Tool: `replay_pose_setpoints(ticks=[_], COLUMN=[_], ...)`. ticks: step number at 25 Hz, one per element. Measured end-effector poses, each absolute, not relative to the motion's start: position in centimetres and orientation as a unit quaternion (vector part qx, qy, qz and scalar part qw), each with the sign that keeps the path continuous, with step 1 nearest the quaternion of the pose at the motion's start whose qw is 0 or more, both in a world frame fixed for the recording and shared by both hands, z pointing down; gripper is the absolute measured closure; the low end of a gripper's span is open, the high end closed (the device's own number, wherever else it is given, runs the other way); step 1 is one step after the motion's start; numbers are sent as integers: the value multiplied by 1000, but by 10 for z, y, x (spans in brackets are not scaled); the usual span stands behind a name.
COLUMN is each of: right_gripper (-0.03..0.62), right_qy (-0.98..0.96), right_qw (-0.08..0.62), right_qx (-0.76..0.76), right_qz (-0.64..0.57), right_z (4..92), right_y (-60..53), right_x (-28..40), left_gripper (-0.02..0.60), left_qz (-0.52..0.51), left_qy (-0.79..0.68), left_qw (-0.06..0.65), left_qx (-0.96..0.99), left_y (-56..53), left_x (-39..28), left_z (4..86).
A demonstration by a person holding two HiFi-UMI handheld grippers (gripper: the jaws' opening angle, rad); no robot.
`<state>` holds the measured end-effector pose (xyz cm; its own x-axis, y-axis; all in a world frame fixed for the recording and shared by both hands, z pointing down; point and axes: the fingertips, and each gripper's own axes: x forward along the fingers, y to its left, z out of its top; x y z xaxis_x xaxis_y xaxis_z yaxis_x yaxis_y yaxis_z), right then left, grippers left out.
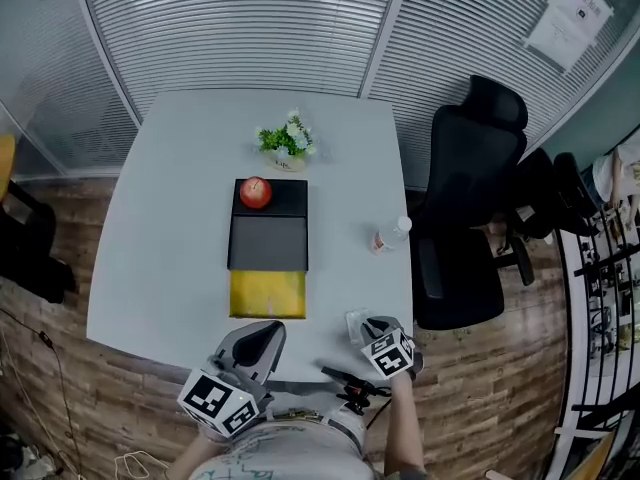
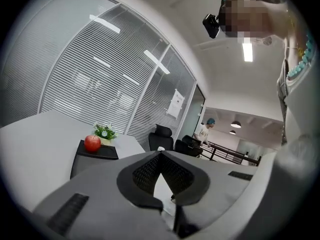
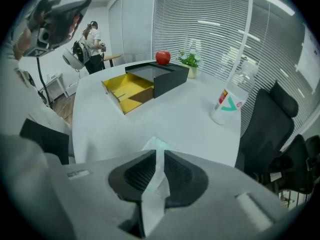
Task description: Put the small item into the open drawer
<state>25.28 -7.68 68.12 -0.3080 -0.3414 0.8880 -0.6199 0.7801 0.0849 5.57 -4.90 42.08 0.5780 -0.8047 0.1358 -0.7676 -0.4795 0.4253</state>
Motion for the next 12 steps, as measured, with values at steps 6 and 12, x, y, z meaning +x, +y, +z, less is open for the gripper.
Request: replay_pose_setpoints(ticks=[6,12], right_gripper=[499,500], right_qy=[-794,-782], right_qw=[522,531], right_qx=[261,267], right_qz=[168,189], right_z=[703,716], right_y=[-64,-63], right_x=[248,246], left_gripper=[584,584], left_qz=[-42,-44], left_qy=[-462,-471], left_qw=[236,242], left_qx=[854,847], left_y=[-40,-32], left_x=[64,62], left_z=[427,429])
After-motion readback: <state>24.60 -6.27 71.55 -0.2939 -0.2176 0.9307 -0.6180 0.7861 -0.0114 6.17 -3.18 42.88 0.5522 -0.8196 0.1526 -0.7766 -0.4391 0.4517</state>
